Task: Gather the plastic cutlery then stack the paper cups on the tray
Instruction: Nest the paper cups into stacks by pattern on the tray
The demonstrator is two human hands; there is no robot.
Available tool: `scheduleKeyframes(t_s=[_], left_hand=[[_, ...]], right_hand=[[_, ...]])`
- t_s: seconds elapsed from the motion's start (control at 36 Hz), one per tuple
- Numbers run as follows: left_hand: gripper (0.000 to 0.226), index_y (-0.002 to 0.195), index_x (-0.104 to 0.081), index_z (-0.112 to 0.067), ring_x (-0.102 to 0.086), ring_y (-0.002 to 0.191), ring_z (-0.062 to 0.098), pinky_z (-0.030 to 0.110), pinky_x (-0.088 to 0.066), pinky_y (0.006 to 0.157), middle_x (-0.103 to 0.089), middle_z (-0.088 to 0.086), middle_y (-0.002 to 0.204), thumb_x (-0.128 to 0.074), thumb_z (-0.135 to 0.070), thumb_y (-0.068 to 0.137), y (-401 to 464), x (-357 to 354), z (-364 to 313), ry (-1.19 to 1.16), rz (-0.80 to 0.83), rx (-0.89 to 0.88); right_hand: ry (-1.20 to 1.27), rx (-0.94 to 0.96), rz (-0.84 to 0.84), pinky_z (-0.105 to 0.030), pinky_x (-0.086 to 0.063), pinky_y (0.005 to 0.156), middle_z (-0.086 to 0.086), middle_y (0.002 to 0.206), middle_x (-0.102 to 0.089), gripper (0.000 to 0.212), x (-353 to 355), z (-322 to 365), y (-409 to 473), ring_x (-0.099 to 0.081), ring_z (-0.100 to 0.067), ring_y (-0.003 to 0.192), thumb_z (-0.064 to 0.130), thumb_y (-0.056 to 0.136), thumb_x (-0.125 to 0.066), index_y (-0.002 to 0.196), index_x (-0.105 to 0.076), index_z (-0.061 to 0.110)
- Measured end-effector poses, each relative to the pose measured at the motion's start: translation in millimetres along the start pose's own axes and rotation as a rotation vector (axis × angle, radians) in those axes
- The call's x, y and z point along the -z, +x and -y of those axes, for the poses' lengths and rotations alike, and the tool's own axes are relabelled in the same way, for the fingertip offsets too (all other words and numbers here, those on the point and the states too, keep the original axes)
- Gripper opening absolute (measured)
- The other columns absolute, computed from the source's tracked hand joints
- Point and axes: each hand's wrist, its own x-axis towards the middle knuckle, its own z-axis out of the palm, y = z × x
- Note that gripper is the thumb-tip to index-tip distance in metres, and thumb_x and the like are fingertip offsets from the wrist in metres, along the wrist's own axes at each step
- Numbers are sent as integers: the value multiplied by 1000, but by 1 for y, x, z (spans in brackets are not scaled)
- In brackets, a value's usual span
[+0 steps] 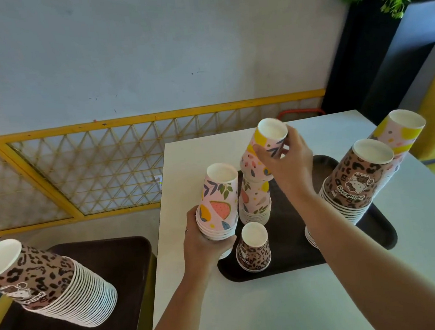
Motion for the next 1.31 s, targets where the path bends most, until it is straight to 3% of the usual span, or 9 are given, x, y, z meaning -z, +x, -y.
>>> scheduleKeyframes(t_s=[0.19, 0.42, 0.53, 0.61, 0.69, 0.92, 1.03, 1.11, 1.31], left_hand=[[78, 103, -43, -42, -56, 96, -5, 4, -44, 68, -61, -19, 102, -88, -5, 52, -1, 0, -3, -7, -1, -1], [78, 102, -43, -47, -56, 91, -11, 7, -46, 71, -61, -18, 102, -87, -18, 44, -4, -4, -11, -21, -20, -8], [78, 102, -43, -45, -57, 93, -6, 7, -44, 69, -61, -17, 101, -87, -6, 52, -5, -4, -14, -10, -18, -19], [77, 103, -43, -45, -57, 95, -2, 7, -44, 69, -62, -16, 101, -87, -6, 53, -6, -4, -15, -10, -14, -28], [77, 103, -43, -45, -57, 97, -1, 8, -45, 71, -61, -19, 102, -87, -13, 49, -7, -3, -16, -15, -6, -31], [80, 108, -44, -37, -61, 98, 8, 25, -51, 77, -63, -14, 103, -78, -40, 35, -6, -1, -15, -27, -5, -27], [71, 99, -43, -44, -61, 94, 7, 20, -48, 73, -63, -15, 97, -80, -26, 41, -5, -2, -14, -12, -11, -16], [73, 102, -43, -46, -61, 96, 7, 19, -48, 73, -63, -15, 99, -81, -25, 43, -3, -1, -11, 6, -13, -18], [82, 115, -41, -33, -59, 101, 12, 15, -45, 73, -60, -14, 105, -88, -9, 53, 1, 0, -10, 48, -34, -50]], right_hand=[[-26, -32, 124, -20, -33, 96, 6, 135, -47, 71, 0, -4, -17, -41, -7, 124, 40, 75, -72, 136, -41, 21], [16, 69, 372, -5, -36, 87, 13, 123, -55, 67, -3, 19, -49, -49, 5, 109, 45, 73, -71, 131, -45, 25], [-31, 31, 483, -32, -49, 93, 31, 98, -50, 71, -7, 26, -62, -55, -3, 106, 56, 62, -71, 125, -47, 32], [-60, 23, 453, -45, -48, 93, 24, 98, -58, 73, -10, 28, -65, -60, -9, 104, 68, 53, -58, 117, -51, 34], [-36, 25, 423, -43, -52, 87, 20, 96, -57, 62, -8, 30, -64, -61, -11, 101, 54, 64, -68, 119, -53, 28], [112, 3, 348, -11, -51, 70, 8, 94, -66, 38, -3, 34, -52, -62, 2, 85, 28, 77, -72, 111, -57, 19], [251, -61, 260, -21, -52, 65, 7, 84, -67, 29, 2, 38, -39, -64, -1, 78, 30, 78, -71, 98, -61, 12], [363, -94, 146, -37, -56, 71, -2, 89, -71, 49, 7, 39, -23, -68, -18, 85, 48, 67, -69, 96, -63, 9], [200, 52, -46, -16, -52, 79, 2, 112, -62, 49, 13, 32, -2, -60, -7, 99, 26, 79, -72, 122, -51, 16]])
